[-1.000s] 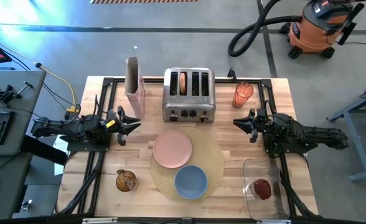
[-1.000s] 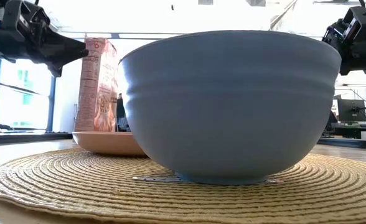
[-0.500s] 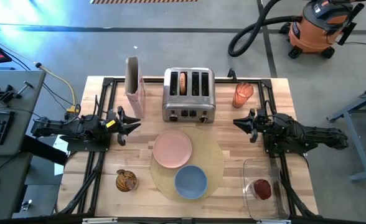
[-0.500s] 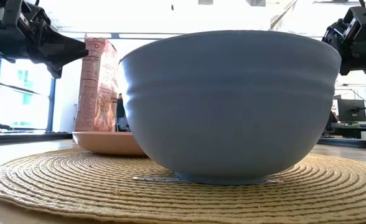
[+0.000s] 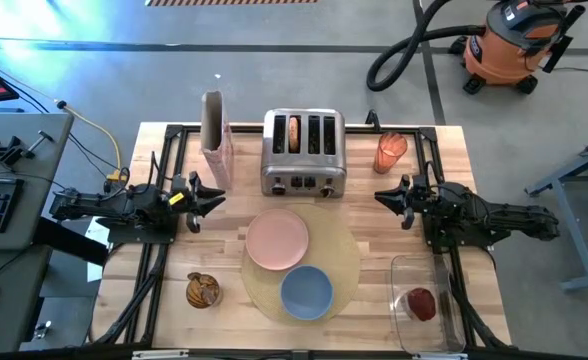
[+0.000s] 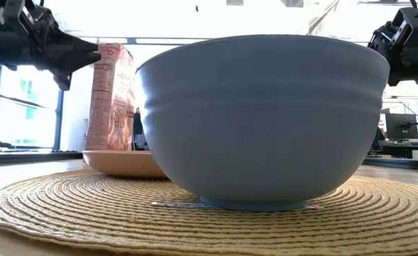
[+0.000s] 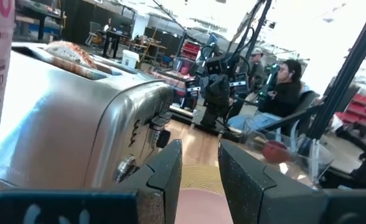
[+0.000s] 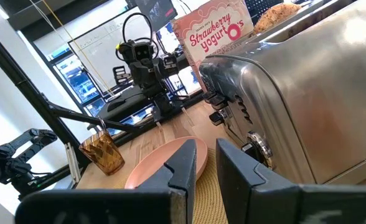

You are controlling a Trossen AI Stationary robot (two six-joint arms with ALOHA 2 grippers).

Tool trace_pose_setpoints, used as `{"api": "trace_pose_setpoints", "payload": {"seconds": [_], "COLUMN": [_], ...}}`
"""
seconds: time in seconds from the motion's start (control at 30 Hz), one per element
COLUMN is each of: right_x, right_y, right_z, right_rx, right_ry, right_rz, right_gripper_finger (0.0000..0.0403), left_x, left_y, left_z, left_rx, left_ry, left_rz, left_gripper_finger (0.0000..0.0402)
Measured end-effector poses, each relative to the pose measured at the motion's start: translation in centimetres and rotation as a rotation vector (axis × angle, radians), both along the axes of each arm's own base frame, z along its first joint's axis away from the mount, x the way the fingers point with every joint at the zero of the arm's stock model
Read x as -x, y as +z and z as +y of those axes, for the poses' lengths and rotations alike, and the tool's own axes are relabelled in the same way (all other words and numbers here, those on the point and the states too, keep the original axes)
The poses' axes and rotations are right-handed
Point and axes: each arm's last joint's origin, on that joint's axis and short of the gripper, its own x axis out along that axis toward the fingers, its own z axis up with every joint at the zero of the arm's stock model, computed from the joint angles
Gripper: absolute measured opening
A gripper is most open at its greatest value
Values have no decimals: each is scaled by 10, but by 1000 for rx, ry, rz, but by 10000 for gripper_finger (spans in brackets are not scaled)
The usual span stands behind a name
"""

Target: Arrange a breakfast setting

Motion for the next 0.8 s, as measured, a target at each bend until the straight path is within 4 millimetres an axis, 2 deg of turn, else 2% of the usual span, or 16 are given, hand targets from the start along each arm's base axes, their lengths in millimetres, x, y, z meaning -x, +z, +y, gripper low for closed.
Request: {"api": "trace_pose_setpoints", "payload": {"seconds": [0.27, 0.4, 0.53, 0.8], "right_x": [0, 0, 0, 0], "right_y": [0, 0, 0, 0], "right_z": [0, 0, 0, 0], "right_rx": [0, 0, 0, 0], "right_ry": [0, 0, 0, 0], "right_rz": [0, 0, 0, 0], "right_gripper_finger": [46, 46, 46, 46], "left_x": [1, 6, 13, 24], "left_y": [9, 30, 51, 93], "left_z": [-1, -2, -2, -1], "left_rx": [79, 50, -33, -46], "left_ry": [-53, -100, -115, -112], "left_rz": [-103, -196, -228, -270], "left_gripper_finger": [94, 94, 94, 94]}}
